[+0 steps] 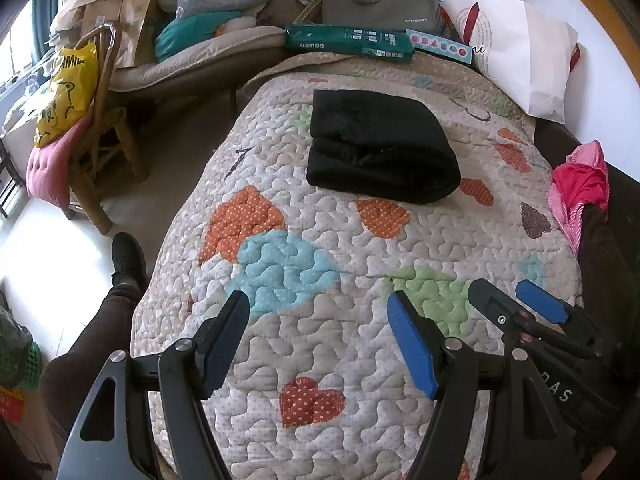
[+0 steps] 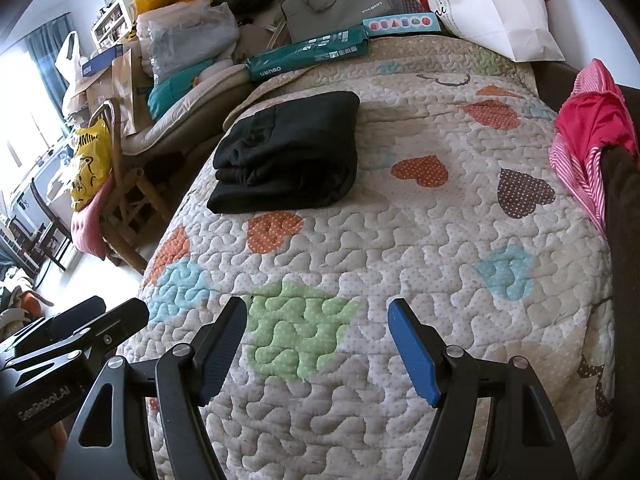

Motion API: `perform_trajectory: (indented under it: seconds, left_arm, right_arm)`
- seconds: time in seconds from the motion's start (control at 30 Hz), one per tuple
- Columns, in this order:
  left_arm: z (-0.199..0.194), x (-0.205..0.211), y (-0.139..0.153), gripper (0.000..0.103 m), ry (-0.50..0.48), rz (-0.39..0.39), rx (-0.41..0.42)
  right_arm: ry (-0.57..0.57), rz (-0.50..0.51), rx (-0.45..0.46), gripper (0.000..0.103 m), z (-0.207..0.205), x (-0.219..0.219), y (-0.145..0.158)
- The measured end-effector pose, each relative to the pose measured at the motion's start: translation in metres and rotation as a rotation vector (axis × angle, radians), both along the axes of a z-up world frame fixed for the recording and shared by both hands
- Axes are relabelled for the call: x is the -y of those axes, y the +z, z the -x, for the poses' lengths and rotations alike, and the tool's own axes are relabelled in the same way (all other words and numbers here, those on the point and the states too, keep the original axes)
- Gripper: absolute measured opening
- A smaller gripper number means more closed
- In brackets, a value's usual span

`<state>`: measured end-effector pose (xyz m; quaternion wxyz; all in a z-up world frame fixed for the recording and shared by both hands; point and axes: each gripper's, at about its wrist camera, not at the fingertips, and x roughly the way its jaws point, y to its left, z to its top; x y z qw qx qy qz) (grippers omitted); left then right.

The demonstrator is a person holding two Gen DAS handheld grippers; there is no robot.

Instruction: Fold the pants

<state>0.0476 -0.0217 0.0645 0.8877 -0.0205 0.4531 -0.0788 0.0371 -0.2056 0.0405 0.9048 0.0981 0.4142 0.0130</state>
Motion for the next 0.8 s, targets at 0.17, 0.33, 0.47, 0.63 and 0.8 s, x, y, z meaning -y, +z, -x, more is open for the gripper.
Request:
perform_trajectory:
  seconds: [0.17,0.33,0.47,0.63,0.8]
  left_arm:
    - [-0.001,-0.005,-0.004,0.071,0.02,-0.004,-0.016]
    - [0.003,-0.012,0.0,0.071,0.05,-0.012,-0.017]
    - [0.015,-0.012,0.012,0.071,0.061,-0.03,0.007]
    - [0.045,-0.006,0.041,0.071,0.065,-0.075,0.087]
    - [0.072,0.002,0.07,0.071,0.052,-0.124,0.172]
  right_arm:
    - [-0.011,-0.005,-0.013,0.078,-0.001,0.002,-0.004]
    - [-0.031,-0.017,-0.012,0.078,0.0,0.006,-0.004]
    - [-0.032,-0.006,0.012,0.078,0.004,0.006,0.002]
    - [-0.023,0.02,0.054,0.078,0.012,0.003,0.014]
    - [-0.028,0.043,0.115,0.078,0.023,0.003,0.039]
